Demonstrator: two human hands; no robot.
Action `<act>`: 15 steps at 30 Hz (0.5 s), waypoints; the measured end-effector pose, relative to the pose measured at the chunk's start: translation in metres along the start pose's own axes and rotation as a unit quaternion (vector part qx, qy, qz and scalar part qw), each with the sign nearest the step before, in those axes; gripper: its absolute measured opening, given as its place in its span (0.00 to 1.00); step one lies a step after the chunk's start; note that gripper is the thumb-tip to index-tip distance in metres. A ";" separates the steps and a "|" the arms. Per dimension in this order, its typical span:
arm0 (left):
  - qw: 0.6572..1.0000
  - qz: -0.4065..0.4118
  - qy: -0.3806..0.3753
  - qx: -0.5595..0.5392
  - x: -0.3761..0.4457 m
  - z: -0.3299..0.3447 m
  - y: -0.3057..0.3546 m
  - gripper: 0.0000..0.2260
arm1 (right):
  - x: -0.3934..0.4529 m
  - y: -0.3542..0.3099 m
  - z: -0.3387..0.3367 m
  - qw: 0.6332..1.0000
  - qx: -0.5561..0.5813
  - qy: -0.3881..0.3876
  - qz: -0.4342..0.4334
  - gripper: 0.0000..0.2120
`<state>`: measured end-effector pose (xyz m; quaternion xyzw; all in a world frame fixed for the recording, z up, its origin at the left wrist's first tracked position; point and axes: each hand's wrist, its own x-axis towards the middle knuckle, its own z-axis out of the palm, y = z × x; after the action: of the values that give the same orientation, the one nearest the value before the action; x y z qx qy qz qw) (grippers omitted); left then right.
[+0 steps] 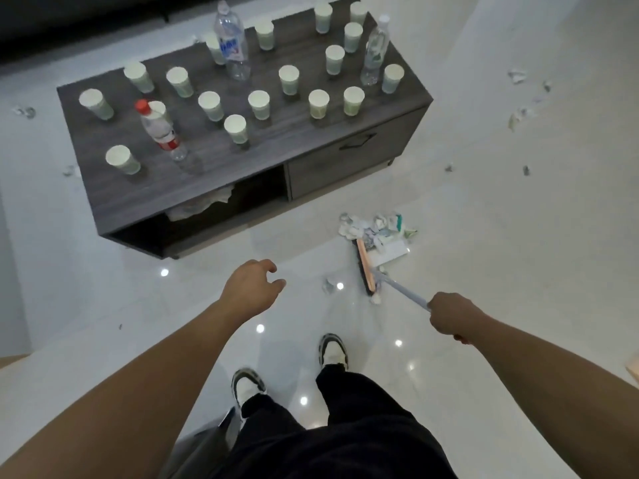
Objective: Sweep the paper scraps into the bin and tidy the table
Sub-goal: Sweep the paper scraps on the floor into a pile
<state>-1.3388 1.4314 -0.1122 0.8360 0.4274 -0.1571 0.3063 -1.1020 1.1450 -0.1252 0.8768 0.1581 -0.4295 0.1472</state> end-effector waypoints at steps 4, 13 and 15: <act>1.000 0.016 0.013 0.019 0.021 -0.012 0.042 0.19 | 0.004 0.009 -0.013 0.999 0.025 -0.002 -0.030 0.18; 0.995 0.076 -0.006 0.058 0.065 -0.038 0.099 0.20 | 0.000 -0.035 -0.020 0.988 0.043 -0.056 -0.134 0.31; 0.993 0.093 -0.011 0.070 0.080 -0.045 0.104 0.20 | 0.002 -0.042 -0.015 0.990 0.005 -0.070 -0.126 0.27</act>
<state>-1.2081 1.4636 -0.0801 0.8897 0.3328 -0.1667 0.2645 -1.1072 1.1888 -0.1233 0.8183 0.2550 -0.5056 0.0983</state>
